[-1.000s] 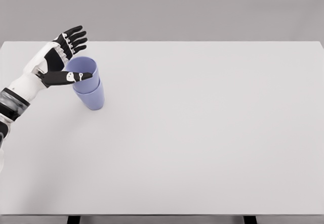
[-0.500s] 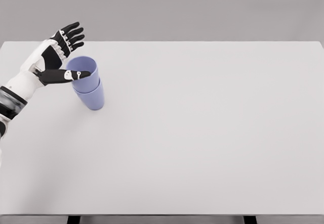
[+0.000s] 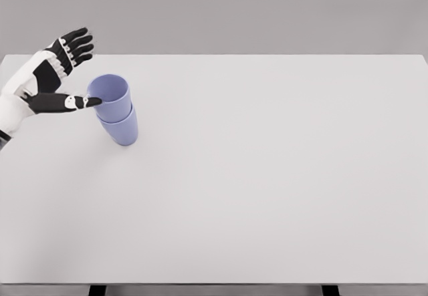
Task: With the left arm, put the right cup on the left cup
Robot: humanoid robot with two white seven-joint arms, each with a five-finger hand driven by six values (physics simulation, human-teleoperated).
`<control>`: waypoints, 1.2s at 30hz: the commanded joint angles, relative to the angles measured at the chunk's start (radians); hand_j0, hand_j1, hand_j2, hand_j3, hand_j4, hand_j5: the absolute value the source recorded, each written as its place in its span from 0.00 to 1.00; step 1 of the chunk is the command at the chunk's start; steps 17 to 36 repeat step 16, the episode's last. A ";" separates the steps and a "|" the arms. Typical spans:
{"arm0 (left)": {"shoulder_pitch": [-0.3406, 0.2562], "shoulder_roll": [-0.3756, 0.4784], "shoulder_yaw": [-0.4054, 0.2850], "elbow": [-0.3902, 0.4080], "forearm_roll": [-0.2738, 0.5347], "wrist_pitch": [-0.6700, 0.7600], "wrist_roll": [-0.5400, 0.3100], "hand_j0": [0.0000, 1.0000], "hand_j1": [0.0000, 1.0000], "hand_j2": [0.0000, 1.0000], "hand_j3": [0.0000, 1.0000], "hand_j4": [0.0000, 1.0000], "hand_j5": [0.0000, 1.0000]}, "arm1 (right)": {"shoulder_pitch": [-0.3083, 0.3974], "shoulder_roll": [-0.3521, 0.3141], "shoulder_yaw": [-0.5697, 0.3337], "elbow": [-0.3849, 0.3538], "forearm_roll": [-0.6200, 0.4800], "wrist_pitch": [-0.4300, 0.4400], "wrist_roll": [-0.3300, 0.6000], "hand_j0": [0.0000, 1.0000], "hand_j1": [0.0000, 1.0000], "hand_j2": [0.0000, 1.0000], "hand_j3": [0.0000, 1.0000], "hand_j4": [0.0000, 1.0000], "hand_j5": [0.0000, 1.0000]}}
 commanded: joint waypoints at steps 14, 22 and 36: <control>0.072 0.078 0.057 -0.016 0.003 0.001 0.000 1.00 1.00 1.00 1.00 1.00 1.00 | 0.000 0.000 0.000 0.000 0.000 -0.001 0.000 1.00 1.00 1.00 1.00 1.00 1.00; 0.074 0.075 0.054 -0.018 0.003 0.001 0.001 1.00 1.00 1.00 1.00 1.00 1.00 | 0.000 0.000 0.000 0.000 0.000 0.001 0.000 1.00 1.00 1.00 1.00 1.00 1.00; 0.074 0.075 0.054 -0.018 0.003 0.001 0.001 1.00 1.00 1.00 1.00 1.00 1.00 | 0.000 0.000 0.000 0.000 0.000 0.001 0.000 1.00 1.00 1.00 1.00 1.00 1.00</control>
